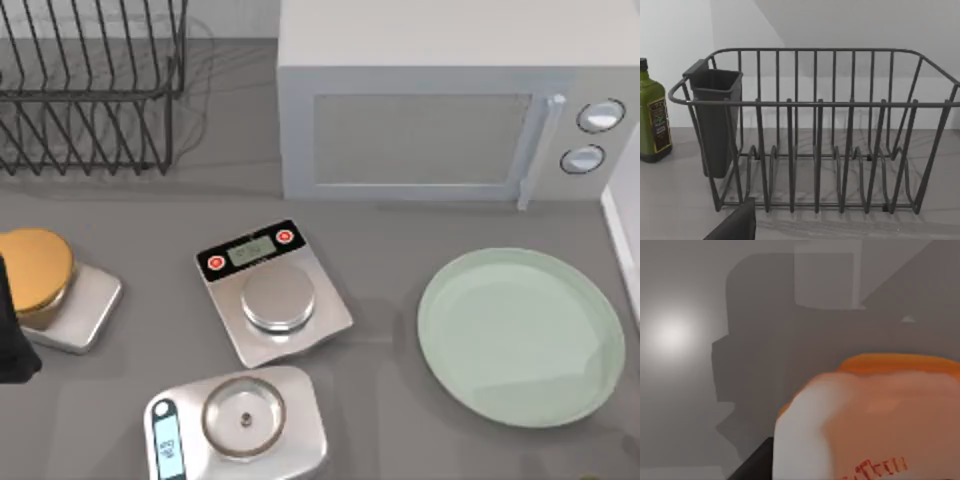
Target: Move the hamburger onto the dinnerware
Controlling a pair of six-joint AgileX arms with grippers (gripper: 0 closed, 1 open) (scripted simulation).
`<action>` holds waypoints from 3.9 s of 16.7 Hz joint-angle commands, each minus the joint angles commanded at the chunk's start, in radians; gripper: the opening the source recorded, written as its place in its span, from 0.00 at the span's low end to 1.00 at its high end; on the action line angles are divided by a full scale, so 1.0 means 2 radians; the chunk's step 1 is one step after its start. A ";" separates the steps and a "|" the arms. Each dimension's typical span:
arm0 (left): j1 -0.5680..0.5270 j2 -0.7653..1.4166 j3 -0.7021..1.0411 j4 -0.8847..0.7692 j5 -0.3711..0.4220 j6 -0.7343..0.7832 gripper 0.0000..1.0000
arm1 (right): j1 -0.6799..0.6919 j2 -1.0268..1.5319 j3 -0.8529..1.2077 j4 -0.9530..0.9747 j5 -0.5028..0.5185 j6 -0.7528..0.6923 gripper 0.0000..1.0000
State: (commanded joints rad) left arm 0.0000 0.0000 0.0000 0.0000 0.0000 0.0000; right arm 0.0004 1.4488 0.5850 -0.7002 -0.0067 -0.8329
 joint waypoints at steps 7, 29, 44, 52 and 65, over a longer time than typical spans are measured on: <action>0.000 0.000 0.000 0.000 0.000 0.000 1.00 | -0.001 -0.046 0.089 -0.150 0.000 -0.005 0.00; 0.000 0.000 0.000 0.000 0.000 0.000 1.00 | 0.201 0.176 0.366 -0.196 -0.004 -0.148 0.00; 0.000 0.000 0.000 0.000 0.000 0.000 1.00 | 0.218 0.219 0.324 -0.105 -0.004 -0.156 0.00; 0.000 0.000 0.000 0.000 0.000 0.000 1.00 | 0.218 0.219 0.324 -0.105 -0.004 -0.156 0.38; 0.000 0.000 0.000 0.000 0.000 0.000 1.00 | 0.218 0.219 0.324 -0.105 -0.004 -0.156 1.00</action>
State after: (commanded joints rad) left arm 0.0000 0.0000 0.0000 0.0000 0.0000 0.0000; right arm 0.4372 1.8866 1.2325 -0.9104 -0.0154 -1.1451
